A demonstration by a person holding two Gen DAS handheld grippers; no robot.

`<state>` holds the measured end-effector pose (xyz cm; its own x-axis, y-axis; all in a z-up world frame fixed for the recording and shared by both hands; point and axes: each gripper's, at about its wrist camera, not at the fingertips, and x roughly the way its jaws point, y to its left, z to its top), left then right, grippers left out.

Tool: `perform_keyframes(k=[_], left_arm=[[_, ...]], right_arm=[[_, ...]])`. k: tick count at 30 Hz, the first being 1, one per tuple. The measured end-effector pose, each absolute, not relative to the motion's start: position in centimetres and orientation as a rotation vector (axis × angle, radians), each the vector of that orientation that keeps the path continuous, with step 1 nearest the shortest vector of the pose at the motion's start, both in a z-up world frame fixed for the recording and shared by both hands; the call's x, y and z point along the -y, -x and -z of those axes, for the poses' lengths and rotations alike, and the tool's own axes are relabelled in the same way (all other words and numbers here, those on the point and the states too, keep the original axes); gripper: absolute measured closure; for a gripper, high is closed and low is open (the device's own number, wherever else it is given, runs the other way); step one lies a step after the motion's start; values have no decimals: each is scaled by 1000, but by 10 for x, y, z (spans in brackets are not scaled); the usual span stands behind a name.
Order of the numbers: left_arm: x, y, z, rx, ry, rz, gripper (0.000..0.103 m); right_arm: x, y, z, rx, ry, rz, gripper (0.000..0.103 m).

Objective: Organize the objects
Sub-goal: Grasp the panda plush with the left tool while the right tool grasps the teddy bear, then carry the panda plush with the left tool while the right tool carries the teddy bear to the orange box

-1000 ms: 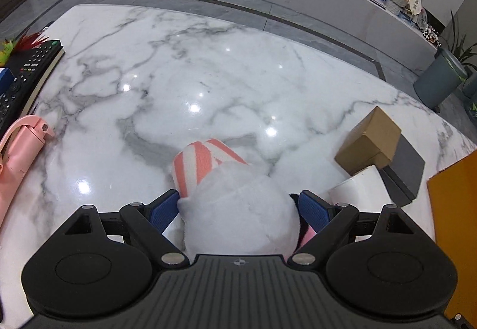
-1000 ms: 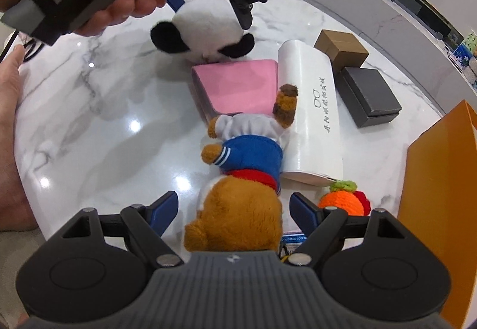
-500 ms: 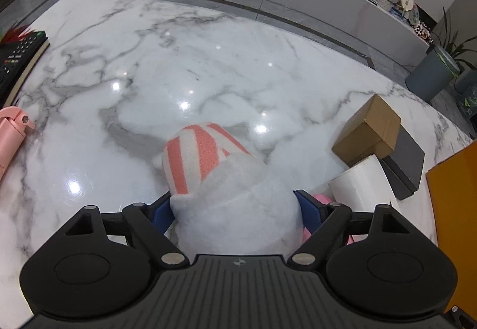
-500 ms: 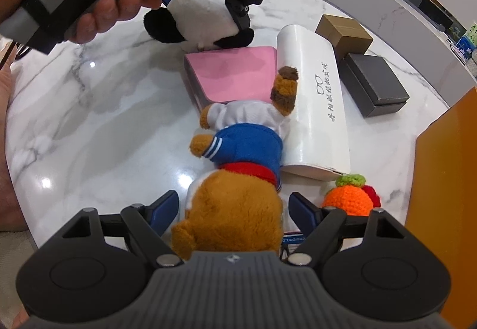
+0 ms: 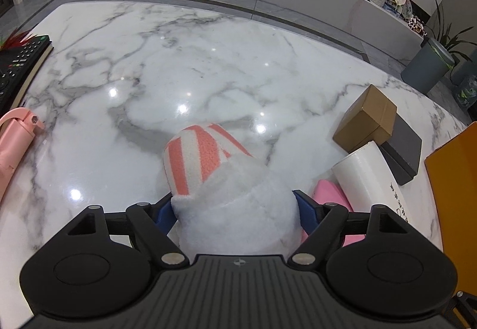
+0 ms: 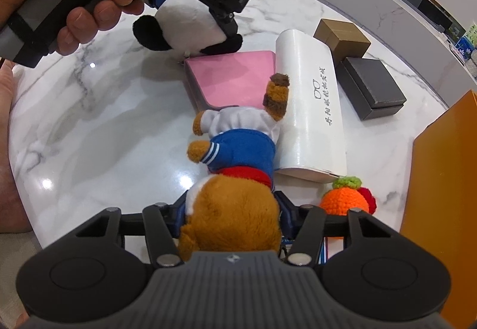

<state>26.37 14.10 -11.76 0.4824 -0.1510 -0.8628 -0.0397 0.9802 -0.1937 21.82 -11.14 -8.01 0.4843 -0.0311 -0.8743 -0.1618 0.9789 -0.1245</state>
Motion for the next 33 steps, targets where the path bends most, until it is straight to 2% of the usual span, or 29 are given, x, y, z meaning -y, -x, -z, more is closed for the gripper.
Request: perform_keyframes(k=[33], left_arm=[[-117,-227,63,-997,19,104,12]], right_arm=[[113,-192,31,-975,210,-71,46]])
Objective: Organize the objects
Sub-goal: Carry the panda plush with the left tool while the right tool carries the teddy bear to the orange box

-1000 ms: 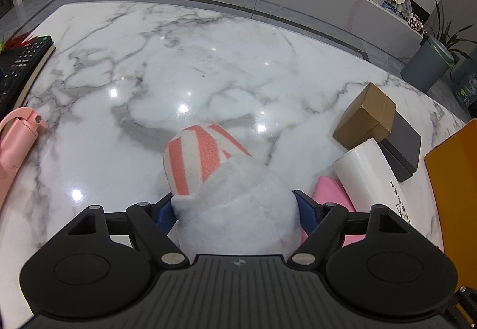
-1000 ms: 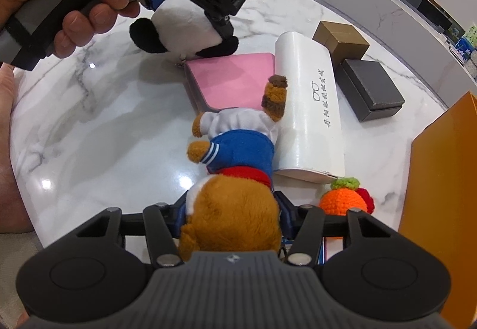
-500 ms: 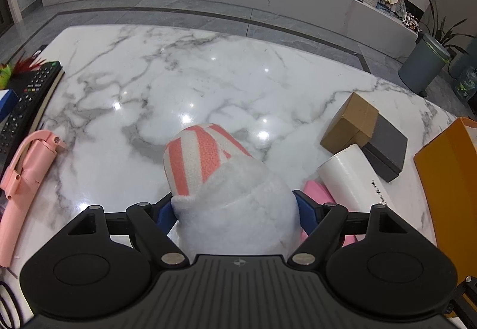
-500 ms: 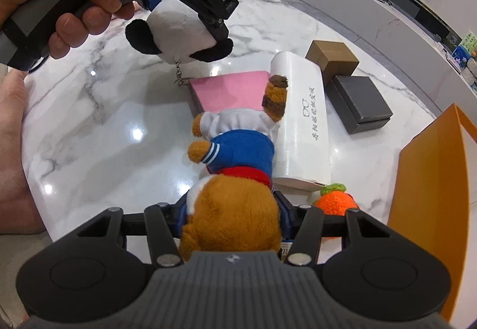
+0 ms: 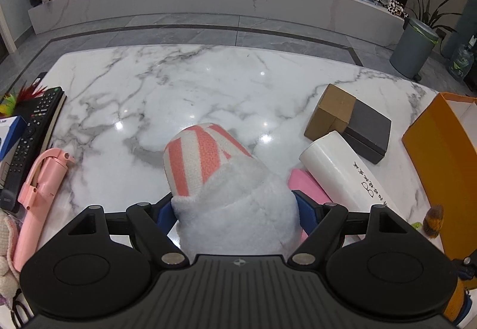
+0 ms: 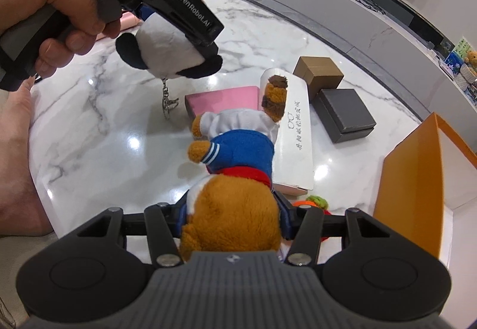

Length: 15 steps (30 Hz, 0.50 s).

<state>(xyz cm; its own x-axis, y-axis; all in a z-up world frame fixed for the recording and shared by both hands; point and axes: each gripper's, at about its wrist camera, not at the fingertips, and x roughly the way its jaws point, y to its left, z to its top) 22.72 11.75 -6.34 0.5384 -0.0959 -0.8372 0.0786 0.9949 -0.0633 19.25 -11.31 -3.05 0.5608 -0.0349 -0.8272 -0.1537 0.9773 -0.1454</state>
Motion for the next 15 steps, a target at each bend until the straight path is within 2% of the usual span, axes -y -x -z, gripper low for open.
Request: perform_keyframes(k=[15], left_arm=[[-84,-204,14,-910,-87,145,12]], right_arm=[[133,-174,-14,-896,230,-14,47]])
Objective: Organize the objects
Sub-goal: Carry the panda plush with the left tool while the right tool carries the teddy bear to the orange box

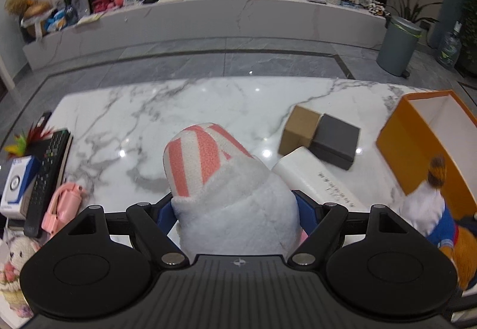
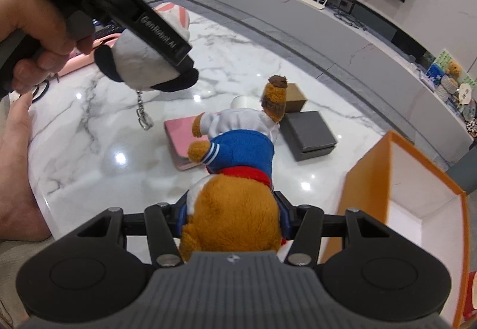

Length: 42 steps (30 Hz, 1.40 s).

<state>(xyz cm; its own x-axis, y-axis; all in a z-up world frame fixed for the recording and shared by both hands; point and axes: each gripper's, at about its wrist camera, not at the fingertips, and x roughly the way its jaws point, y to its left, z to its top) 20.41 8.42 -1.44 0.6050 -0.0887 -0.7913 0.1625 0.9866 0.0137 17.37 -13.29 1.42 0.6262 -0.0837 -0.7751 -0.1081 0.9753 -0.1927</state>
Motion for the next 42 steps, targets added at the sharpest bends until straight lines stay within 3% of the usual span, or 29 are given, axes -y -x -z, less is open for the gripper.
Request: perform_keyframes(k=[26,42], left_arm=[[28,-187,-20,-795,-254,312,12],[103,-195,-27,-782,-281,426,12]], right_arm=[[200,-131,-73,-794,209,132,47],[266,-99,-78,-772,154,235,47]])
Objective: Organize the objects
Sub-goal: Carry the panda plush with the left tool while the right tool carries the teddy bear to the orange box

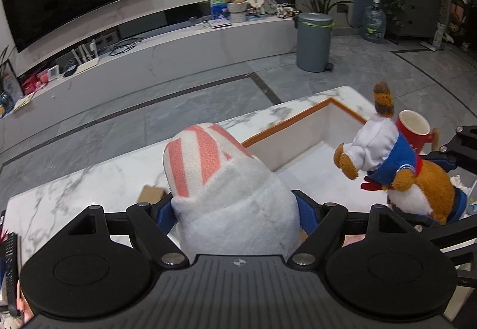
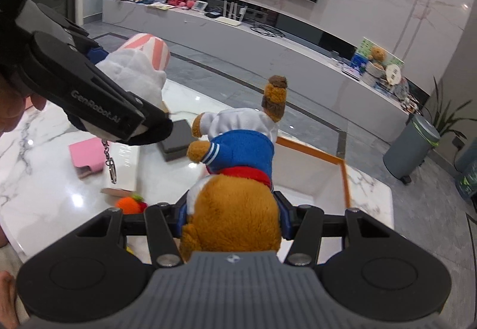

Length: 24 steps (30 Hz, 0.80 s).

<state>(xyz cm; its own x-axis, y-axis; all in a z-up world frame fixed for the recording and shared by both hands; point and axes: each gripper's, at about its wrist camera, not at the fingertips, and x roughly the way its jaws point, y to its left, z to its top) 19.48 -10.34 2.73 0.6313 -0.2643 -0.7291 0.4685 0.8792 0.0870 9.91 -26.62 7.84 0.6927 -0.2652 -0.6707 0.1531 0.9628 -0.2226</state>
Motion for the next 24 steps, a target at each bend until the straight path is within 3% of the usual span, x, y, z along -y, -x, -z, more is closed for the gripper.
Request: perform_keyframes(k=[13,24], left_arm=[[171,-200,-23,-782,-271,540,12],[192,-216,12,-844,-261,575,12]], right_arm=[[322,-84,-52,-813,113,309,47],[346,-90,-16,-877,101,314,47]])
